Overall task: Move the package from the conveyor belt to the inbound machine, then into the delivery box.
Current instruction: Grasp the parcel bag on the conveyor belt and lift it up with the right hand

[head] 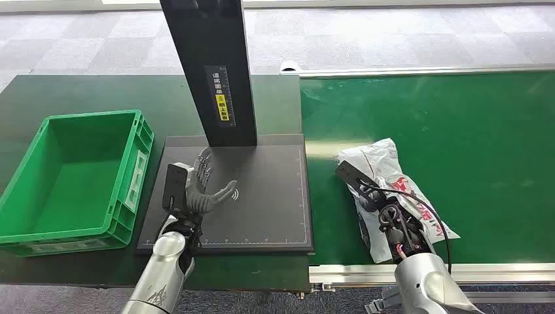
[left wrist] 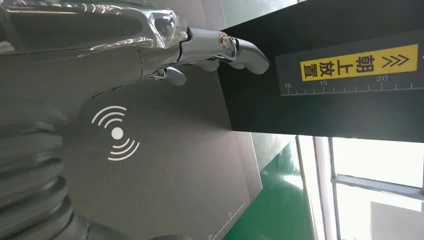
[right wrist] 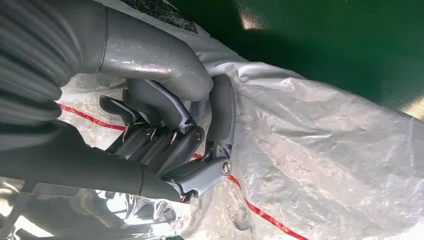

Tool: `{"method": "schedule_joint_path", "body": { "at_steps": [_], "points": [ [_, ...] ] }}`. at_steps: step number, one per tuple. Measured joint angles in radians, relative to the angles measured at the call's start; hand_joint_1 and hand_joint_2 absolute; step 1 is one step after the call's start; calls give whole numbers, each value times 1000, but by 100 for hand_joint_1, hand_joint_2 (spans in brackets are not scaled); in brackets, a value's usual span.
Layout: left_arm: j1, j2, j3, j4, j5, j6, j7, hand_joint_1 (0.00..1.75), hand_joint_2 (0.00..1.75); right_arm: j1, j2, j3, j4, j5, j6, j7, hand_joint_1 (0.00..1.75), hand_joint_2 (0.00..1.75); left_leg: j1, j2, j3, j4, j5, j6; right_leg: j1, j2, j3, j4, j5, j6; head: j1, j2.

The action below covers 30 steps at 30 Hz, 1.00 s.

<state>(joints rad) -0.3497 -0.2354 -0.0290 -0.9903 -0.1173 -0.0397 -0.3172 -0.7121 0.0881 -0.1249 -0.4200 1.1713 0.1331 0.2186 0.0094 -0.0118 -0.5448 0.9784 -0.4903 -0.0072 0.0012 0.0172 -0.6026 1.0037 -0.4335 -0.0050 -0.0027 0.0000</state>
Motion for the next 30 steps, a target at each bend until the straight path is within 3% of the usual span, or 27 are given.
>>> {"method": "schedule_joint_path", "body": {
  "at_steps": [8,12,17,24,30],
  "points": [
    [34,4,0,-20,9,9,-17,0,175,-1,0,27,1,0,6,-30,171,175,0,0,0,0,0,0,0,0,0,0,0,0,0,0],
    [45,8,1,-35,13,11,-18,0,175,-8,3,48,4,4,16,-29,0,175,0,0,0,0,0,0,0,0,0,0,0,0,0,0],
    [41,8,0,-41,18,12,-19,0,175,-14,15,113,15,82,53,4,0,175,0,0,0,0,0,0,0,0,0,0,0,0,0,0],
    [32,10,-6,-36,32,31,-42,0,175,-42,-1,247,47,126,195,-121,0,175,0,0,0,0,0,0,0,0,0,0,0,0,0,0],
    [54,27,-4,-58,56,44,-47,0,175,-49,-50,344,60,128,207,-152,0,175,0,0,0,0,0,0,0,0,0,0,0,0,0,0]
  ]
}}
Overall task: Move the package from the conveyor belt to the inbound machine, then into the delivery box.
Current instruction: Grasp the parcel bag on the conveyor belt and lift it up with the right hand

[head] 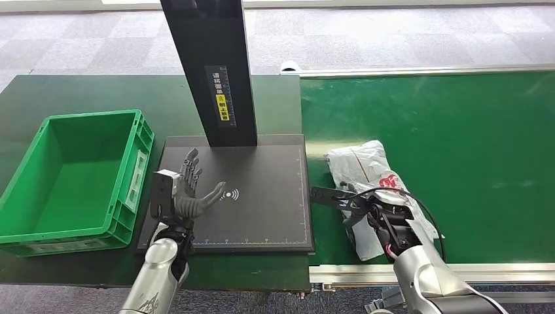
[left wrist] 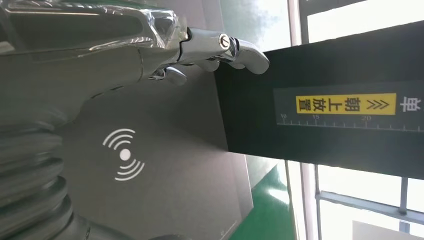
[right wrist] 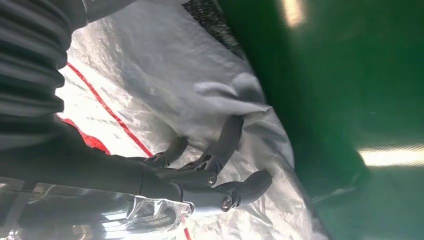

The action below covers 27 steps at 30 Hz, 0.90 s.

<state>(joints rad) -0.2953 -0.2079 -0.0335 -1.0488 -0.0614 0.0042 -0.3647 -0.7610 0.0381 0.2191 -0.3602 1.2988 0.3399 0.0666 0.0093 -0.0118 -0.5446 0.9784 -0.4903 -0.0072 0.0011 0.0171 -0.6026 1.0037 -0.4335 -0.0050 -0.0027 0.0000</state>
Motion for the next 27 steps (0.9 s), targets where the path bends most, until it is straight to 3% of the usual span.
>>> {"method": "schedule_joint_path", "body": {
  "at_steps": [3,4,7,8,12,17,22,27],
  "points": [
    [10,5,0,-9,9,1,0,0,175,-1,-29,55,1,2,22,-27,0,175,0,0,0,0,0,0,0,0,0,0,0,0,0,0],
    [11,6,-1,-10,12,2,0,0,175,-1,-40,75,1,0,38,-48,28,175,0,0,0,0,0,0,0,0,0,0,0,0,0,0],
    [12,8,-4,-12,16,3,1,0,175,-1,-78,139,1,-17,95,-147,154,175,0,0,1,0,0,0,0,0,0,0,0,0,0,0],
    [12,9,-5,-12,17,4,1,0,175,-1,-93,162,0,-25,115,-185,169,175,0,0,1,0,0,0,0,0,1,0,0,0,0,0],
    [12,11,-10,-12,19,9,2,0,175,-1,-146,256,-16,-58,181,-305,175,175,0,-1,3,0,0,0,0,0,3,0,0,0,0,0],
    [15,16,-15,-12,24,18,2,0,175,1,-219,378,-76,-138,243,-365,175,175,0,-4,6,0,0,0,0,-3,7,-1,-1,1,0,0],
    [15,21,-16,-12,30,18,2,0,175,18,-292,482,-163,-220,277,-347,175,175,-1,-6,6,0,0,1,0,-5,8,-1,-1,1,0,0],
    [15,21,-21,-13,33,19,2,0,175,43,-334,554,-218,-289,204,-256,175,175,-1,-6,6,0,0,1,-1,-5,8,-1,-1,1,0,0]
  ]
}}
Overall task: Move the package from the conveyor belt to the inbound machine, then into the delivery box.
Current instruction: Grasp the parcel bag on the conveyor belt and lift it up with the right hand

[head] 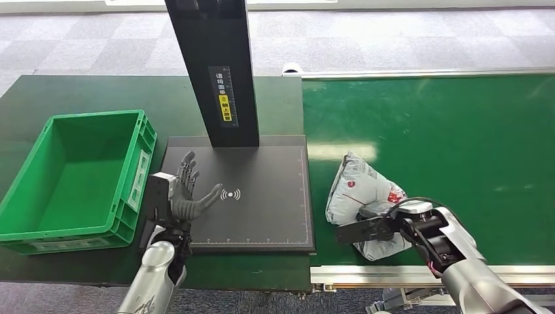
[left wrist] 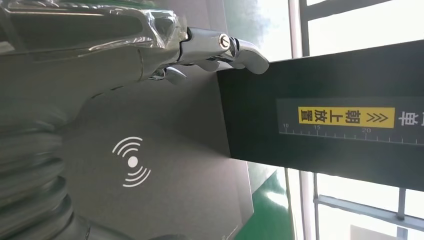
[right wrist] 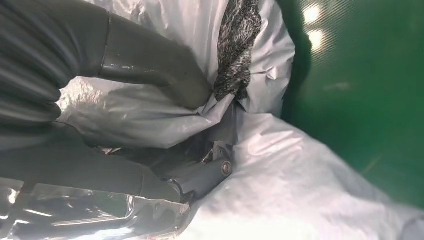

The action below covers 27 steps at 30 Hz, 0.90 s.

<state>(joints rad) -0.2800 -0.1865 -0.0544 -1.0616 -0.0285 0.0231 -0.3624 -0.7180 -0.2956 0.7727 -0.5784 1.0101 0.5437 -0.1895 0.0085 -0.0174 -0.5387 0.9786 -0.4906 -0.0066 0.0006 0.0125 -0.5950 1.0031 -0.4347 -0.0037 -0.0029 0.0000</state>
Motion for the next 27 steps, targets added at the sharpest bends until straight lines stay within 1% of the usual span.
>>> {"method": "schedule_joint_path", "body": {
  "at_steps": [3,6,9,12,14,18,23,25,27],
  "points": [
    [8,0,0,-9,2,1,2,0,175,8,-1,22,-6,-43,-103,69,175,175,0,0,-1,0,0,0,0,0,0,0,0,0,0,0],
    [34,1,0,-34,2,1,3,0,175,10,4,21,-6,-108,-220,92,175,175,0,1,-1,0,0,0,0,0,0,0,0,0,0,0],
    [76,2,1,-76,0,1,-3,0,175,13,19,-18,-21,-173,-390,101,175,175,0,1,-2,0,0,0,0,0,-1,0,0,0,0,0],
    [113,1,4,-121,-8,1,-5,0,175,19,48,-81,-80,-188,-559,104,175,175,1,2,-3,0,0,0,0,1,-3,0,0,0,0,0],
    [129,0,7,-146,-13,1,-5,0,175,25,72,-125,-136,-189,-634,94,175,175,1,2,-3,0,0,0,1,1,-4,0,0,0,0,0],
    [144,-7,18,-176,-17,9,-16,0,175,54,126,-205,-261,-167,-738,58,175,175,2,1,-4,-1,0,0,2,1,-4,0,0,0,0,0],
    [152,-31,57,-214,13,116,-76,0,175,106,188,-282,-395,-129,-924,-12,175,175,1,2,-5,-1,0,0,2,1,-5,0,0,0,0,0],
    [152,-39,73,-232,34,149,-95,0,175,125,206,-296,-433,-124,-974,-47,175,175,1,2,-5,-1,0,0,1,1,-5,0,0,0,0,0],
    [150,-44,83,-249,53,180,-118,0,175,141,220,-296,-459,-97,-1003,-81,175,175,1,2,-4,-1,0,0,1,1,-5,0,0,0,0,0]
  ]
}}
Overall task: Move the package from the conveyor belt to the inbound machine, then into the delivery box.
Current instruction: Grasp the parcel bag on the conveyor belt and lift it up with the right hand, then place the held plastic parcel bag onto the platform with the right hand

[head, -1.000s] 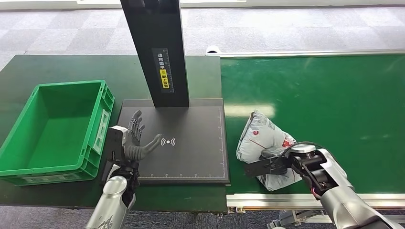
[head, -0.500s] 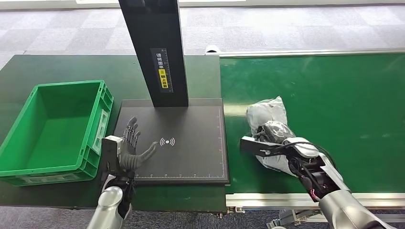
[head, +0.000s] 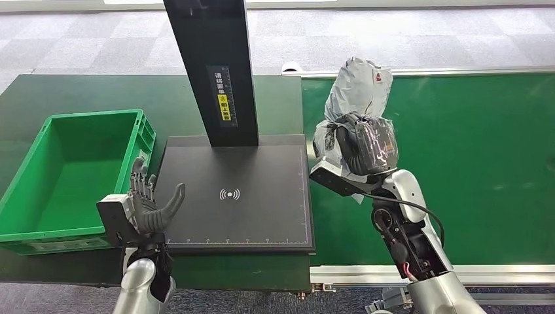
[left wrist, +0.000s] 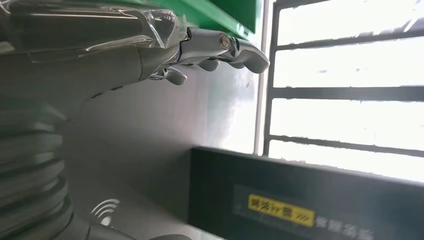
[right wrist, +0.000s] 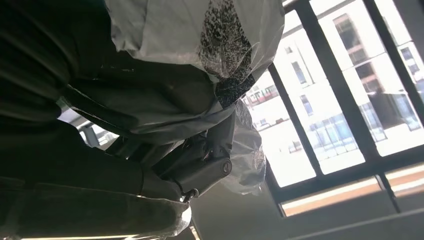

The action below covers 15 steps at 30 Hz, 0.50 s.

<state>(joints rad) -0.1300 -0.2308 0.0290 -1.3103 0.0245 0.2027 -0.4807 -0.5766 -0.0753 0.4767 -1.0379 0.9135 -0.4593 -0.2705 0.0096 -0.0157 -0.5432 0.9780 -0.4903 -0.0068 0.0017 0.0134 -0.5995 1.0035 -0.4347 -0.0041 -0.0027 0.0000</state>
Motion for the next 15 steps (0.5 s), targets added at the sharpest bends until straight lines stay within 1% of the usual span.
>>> {"method": "schedule_joint_path", "body": {
  "at_steps": [4,7,9,15],
  "points": [
    [-25,-2,4,-12,21,48,-38,0,175,13,20,54,-3,111,-10,-30,175,175,0,0,0,0,0,0,0,0,0,0,0,0,0,0],
    [-46,-1,-2,-11,37,59,-52,0,175,-4,43,116,46,150,11,-51,175,175,0,0,0,0,0,0,0,0,0,0,0,0,0,0],
    [-61,0,-11,-11,49,62,-59,0,175,-29,68,164,112,170,50,-68,175,175,1,1,0,0,0,0,1,1,0,0,0,-1,0,0],
    [-95,10,-34,-7,74,64,-58,0,175,-111,151,335,343,213,231,-91,175,175,1,1,0,0,1,-1,1,1,0,0,0,-1,0,0]
  ]
}}
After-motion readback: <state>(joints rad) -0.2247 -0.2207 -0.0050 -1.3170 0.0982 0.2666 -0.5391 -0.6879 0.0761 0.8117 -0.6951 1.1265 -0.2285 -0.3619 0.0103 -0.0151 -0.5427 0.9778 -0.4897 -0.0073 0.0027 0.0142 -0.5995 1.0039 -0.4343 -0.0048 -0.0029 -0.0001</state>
